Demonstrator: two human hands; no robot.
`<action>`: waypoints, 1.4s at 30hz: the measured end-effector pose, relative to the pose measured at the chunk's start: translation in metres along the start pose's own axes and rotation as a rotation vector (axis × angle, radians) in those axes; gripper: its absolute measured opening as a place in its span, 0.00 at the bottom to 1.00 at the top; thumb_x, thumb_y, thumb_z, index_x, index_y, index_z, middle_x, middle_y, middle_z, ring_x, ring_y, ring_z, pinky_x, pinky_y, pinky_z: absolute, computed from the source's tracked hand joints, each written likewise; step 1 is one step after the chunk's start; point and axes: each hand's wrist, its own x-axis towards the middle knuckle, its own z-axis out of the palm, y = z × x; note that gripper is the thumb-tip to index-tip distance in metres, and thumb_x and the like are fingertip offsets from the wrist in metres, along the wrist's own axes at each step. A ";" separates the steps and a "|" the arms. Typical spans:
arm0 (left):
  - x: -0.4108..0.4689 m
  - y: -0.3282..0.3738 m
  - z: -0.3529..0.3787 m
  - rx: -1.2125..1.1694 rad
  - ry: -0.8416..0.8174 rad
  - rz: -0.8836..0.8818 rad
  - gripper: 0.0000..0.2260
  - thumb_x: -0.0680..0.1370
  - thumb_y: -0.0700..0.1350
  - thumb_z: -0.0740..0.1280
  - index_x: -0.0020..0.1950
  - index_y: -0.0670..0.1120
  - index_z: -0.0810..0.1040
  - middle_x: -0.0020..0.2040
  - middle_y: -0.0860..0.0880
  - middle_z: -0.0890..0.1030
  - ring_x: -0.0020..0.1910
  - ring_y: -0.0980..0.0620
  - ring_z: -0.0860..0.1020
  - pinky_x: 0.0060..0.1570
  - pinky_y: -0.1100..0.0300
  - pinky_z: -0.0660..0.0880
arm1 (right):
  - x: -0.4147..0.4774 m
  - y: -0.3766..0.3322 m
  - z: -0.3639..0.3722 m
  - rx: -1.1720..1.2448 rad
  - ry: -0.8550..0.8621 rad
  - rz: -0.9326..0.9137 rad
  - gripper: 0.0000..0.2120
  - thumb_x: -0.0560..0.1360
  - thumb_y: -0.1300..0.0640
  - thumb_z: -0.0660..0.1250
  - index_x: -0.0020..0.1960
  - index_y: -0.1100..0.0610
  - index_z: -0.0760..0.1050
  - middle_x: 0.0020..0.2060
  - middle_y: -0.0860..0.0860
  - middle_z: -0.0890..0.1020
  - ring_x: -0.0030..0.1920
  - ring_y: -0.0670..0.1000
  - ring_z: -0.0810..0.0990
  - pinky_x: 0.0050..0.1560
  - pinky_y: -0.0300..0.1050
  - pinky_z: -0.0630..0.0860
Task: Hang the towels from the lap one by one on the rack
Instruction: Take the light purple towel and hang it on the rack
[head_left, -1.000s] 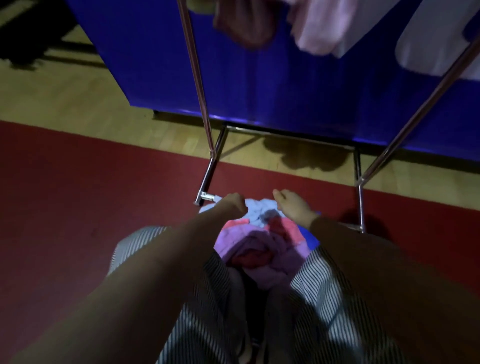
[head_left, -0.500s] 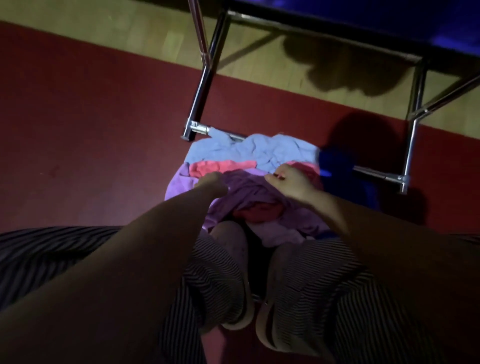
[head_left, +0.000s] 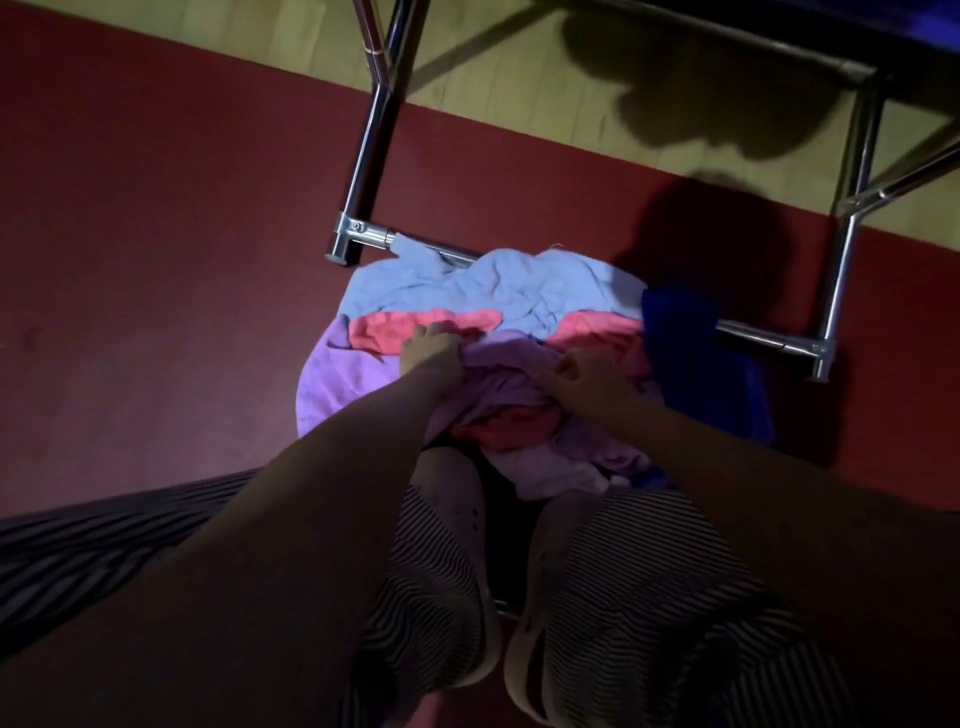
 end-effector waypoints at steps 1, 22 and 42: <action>-0.001 0.003 -0.007 -0.020 -0.050 0.073 0.17 0.78 0.51 0.62 0.65 0.47 0.74 0.64 0.43 0.75 0.63 0.42 0.72 0.59 0.55 0.67 | 0.002 0.001 -0.001 -0.002 -0.004 0.011 0.17 0.76 0.53 0.65 0.59 0.64 0.74 0.51 0.58 0.80 0.53 0.56 0.78 0.45 0.39 0.64; -0.160 0.084 -0.236 0.193 -0.456 0.346 0.23 0.60 0.57 0.74 0.45 0.41 0.80 0.39 0.45 0.79 0.32 0.54 0.73 0.36 0.62 0.73 | -0.152 -0.098 -0.126 -0.038 0.030 -0.464 0.23 0.73 0.55 0.70 0.26 0.58 0.62 0.26 0.51 0.61 0.24 0.43 0.59 0.27 0.40 0.55; -0.272 0.112 -0.229 -0.583 0.095 0.458 0.13 0.64 0.44 0.67 0.45 0.40 0.79 0.37 0.43 0.77 0.34 0.51 0.73 0.33 0.61 0.70 | -0.252 -0.101 -0.116 -0.081 0.361 -0.551 0.49 0.64 0.44 0.76 0.76 0.46 0.50 0.71 0.50 0.67 0.73 0.53 0.62 0.72 0.51 0.58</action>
